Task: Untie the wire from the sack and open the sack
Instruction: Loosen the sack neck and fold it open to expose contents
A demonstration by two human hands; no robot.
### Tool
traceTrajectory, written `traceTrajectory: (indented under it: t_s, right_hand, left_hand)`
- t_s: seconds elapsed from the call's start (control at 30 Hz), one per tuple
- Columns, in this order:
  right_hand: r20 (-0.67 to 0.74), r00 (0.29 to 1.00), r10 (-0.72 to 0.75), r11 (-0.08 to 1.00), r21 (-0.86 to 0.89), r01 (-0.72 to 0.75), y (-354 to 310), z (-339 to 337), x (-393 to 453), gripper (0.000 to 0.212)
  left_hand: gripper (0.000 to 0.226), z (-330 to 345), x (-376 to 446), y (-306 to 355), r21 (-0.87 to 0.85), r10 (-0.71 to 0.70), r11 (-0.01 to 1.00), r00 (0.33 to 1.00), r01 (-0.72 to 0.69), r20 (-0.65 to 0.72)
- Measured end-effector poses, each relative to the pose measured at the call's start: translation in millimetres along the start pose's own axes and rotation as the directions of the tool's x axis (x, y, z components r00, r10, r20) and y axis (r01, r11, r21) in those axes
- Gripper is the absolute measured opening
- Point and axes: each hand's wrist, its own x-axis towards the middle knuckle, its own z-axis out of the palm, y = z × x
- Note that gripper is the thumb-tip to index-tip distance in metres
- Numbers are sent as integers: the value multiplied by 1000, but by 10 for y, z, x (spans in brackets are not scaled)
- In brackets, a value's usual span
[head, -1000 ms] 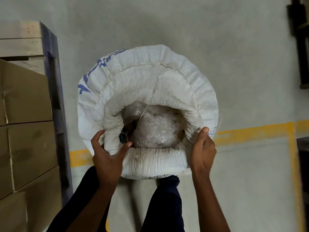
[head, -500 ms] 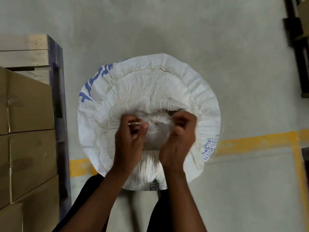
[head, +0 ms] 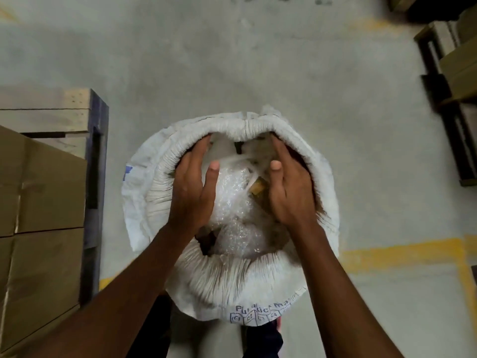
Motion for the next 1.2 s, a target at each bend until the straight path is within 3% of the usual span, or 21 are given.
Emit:
traceTrajectory:
  t_s: [0.1,0.23,0.43,0.57,0.7,0.77,0.9,0.97,1.07,1.13,1.2]
  right_hand:
    - [91,996,-21,998,-56,26,-43,-89,239,57]
    - [113,993,-45,991,-118,58,-61,-223,490,57]
    - [224,973,56,998,16,-61,-67,-322,570,60]
    - [325,944,56,997,24,-67,-97,-361,449,62]
    - [479,877,26,998,-56,1,-95,-461,194,68]
    - [572,819,51,993,-116,20,-70,-519,94,71]
    - [738,675,1,985,-117,127,-69,-570,-102,78]
    - [824,567,5,971,-140,195,-96,-571,-213,79]
    - [928,353,120,926,-232,296,-177,-556,-431,83]
    - [963,208,174,885,-245,395,-214,-538,-567,88]
    - [971,83,222,896,-237,374,-225,-557,-684,89]
  left_hand:
    - [57,0,243,87,-2,51,999,998,-52,-26]
    - [61,-87,497,148,77,121,990,993,-121,5]
    - [64,-382,688,110,261,123,948,964,-184,235]
    - [63,-606,591,9,253,184,914,879,-317,440]
    - [64,-766,349,-142,272,150,871,750,-408,644]
    - [72,-827,207,-232,254,152,809,607,-529,780]
    - [92,-871,-133,-398,117,29,698,192,-707,981]
    - [80,-875,-280,-456,40,71,694,124,-719,990]
    - [77,-903,-393,-458,-9,105,767,112,-642,988]
    - [76,-939,-445,-394,-42,99,817,69,-575,993]
    - [71,-983,-490,-288,-74,104,866,33,-495,994]
